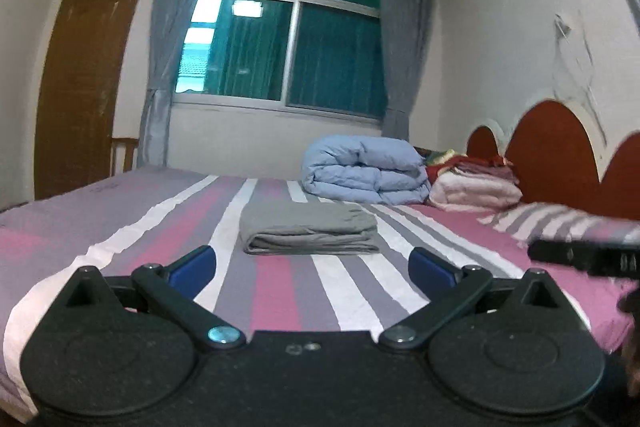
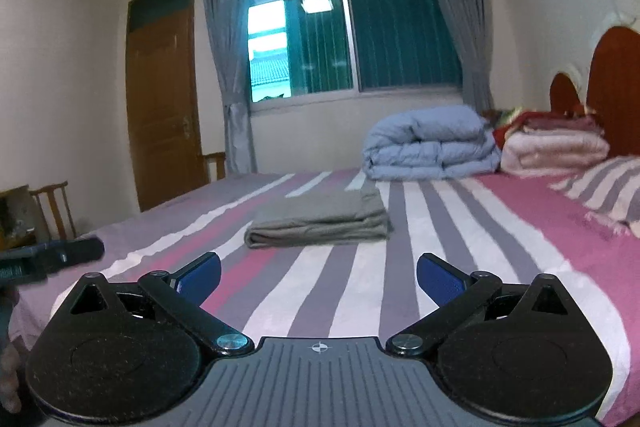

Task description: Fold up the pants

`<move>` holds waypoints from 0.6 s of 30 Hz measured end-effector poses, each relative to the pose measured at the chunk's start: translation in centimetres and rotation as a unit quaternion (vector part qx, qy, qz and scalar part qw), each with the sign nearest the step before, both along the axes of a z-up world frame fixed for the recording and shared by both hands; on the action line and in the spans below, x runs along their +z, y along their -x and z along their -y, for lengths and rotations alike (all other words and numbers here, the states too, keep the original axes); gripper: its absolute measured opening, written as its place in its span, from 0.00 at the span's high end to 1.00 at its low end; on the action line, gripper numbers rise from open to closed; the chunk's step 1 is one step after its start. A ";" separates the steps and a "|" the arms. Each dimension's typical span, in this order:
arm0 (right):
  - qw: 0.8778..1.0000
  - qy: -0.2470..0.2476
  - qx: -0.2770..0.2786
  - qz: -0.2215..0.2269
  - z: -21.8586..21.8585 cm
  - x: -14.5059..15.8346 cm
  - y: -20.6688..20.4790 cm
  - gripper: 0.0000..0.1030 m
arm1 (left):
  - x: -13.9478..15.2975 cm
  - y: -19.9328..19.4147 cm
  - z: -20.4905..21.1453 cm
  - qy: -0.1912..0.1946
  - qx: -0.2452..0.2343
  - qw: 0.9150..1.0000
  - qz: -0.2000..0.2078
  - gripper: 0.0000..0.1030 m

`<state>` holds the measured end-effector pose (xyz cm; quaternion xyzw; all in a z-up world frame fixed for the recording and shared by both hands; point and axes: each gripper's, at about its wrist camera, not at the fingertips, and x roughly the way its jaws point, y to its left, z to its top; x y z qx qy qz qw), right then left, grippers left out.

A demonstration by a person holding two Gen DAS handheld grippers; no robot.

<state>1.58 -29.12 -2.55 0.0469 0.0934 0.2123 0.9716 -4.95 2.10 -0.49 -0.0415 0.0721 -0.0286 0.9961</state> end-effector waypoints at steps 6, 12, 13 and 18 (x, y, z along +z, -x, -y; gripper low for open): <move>1.000 0.028 0.002 -0.013 -1.0 -1.5 -1.5 0.00 | -1.2 -1.3 -0.5 0.020 0.008 0.999 -0.025 0.06; 0.999 0.018 -0.006 -0.033 -0.3 -2.2 -3.0 0.00 | -1.4 -1.1 -1.6 0.047 0.020 0.998 -0.026 0.06; 0.999 0.013 -0.008 -0.035 -0.1 -2.2 -3.1 0.00 | -1.4 -1.1 -1.6 0.046 0.019 0.998 -0.026 0.06; 0.999 0.006 -0.015 -0.038 0.2 -2.0 -3.0 0.00 | -1.4 -0.8 -1.7 0.040 0.018 0.999 -0.025 0.06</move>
